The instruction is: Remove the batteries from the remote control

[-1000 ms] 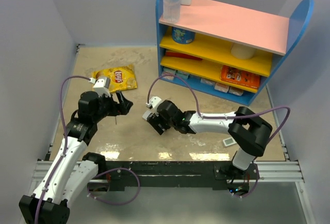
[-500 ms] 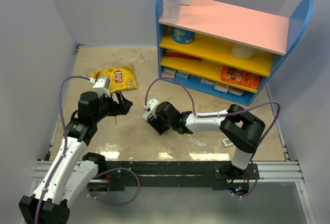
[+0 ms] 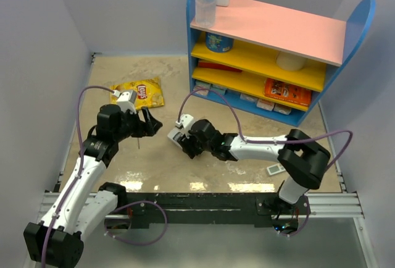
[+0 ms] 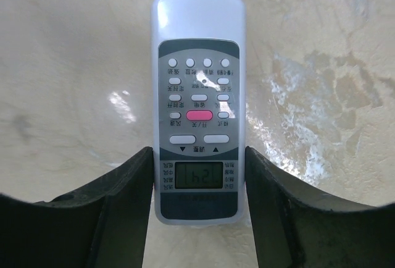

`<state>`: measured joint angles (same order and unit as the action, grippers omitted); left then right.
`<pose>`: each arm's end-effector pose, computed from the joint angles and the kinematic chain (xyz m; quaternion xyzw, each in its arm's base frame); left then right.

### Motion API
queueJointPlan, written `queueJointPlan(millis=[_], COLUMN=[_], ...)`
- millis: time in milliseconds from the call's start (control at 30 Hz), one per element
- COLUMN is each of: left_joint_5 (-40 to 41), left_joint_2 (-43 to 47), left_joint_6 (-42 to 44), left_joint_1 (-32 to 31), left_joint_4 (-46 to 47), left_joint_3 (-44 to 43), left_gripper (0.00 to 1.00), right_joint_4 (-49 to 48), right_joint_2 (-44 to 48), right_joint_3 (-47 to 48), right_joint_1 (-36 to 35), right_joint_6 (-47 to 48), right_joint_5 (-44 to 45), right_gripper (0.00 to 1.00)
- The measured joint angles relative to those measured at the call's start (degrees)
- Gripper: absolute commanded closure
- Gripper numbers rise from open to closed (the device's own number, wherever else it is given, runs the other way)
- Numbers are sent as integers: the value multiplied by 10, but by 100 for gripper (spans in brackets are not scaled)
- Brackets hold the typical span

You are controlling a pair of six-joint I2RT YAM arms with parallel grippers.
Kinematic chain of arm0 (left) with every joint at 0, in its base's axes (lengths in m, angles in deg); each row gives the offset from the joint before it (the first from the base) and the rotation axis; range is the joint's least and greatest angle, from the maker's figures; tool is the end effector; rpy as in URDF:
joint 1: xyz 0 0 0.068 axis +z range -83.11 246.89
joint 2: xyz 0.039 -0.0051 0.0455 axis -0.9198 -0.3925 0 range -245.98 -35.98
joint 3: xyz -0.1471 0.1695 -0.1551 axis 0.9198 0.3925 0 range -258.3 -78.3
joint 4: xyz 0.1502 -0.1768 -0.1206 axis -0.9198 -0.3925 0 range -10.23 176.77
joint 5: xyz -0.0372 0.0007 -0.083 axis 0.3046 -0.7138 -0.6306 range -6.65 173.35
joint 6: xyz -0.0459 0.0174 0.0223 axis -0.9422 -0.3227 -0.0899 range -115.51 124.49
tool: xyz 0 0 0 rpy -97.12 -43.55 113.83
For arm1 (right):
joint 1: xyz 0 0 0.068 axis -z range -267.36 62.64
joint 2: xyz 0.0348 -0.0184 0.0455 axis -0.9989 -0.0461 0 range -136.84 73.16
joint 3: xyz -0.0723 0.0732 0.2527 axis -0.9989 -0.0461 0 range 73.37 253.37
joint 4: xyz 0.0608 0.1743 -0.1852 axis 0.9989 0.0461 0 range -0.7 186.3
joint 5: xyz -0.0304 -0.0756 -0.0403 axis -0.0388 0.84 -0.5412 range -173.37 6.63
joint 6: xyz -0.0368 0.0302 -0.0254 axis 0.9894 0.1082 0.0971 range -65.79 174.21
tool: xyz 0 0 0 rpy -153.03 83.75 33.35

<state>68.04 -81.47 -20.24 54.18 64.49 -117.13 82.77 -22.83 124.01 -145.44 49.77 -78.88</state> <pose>0.1736 -0.0489 0.2805 -0.0220 0.8561 -0.2703 0.4400 0.1862 0.2937 0.1752 -0.3915 0.8119 0.1938 0.3872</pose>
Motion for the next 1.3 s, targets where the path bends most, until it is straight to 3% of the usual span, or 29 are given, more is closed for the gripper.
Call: queueJointPlan(millis=[300, 467, 633, 733, 833, 867, 933, 967, 1067, 1300], left_joint_5=[-136, -189, -228, -238, -253, -257, -272, -271, -269, -255], left_joint_2=[-79, -88, -88, -88, -91, -92, -92, -92, -93, -93], left_joint_6=[-65, -120, -173, -196, -226, -232, -263, -268, -286, -332], left_joint_1=[0, 1, 1, 1, 1, 1, 1, -2, -1, 0], left_joint_4=[37, 101, 159, 177, 210, 220, 243, 251, 263, 290], left_joint_3=[-8, 18, 66, 89, 108, 111, 116, 116, 124, 144], left_gripper=[28, 36, 37, 46, 72, 84, 91, 100, 100, 100], right_joint_4=[-67, -81, -84, -85, -85, -85, -78, -78, -79, -52], right_joint_2=[141, 175, 188, 192, 192, 192, 190, 186, 185, 184], right_joint_3=[-56, -80, -85, -89, -89, -89, -89, -89, -89, -75], right_joint_1=[0, 0, 0, 0, 0, 0, 0, -2, -2, -20], right_joint_6=[-52, -67, -74, -75, -76, -76, -73, -71, -70, -59], right_joint_5=[-58, -74, -78, -78, -81, -81, -78, -75, -69, 10], right_gripper=[61, 61, 61, 61, 59, 56, 51, 40, 25, 6])
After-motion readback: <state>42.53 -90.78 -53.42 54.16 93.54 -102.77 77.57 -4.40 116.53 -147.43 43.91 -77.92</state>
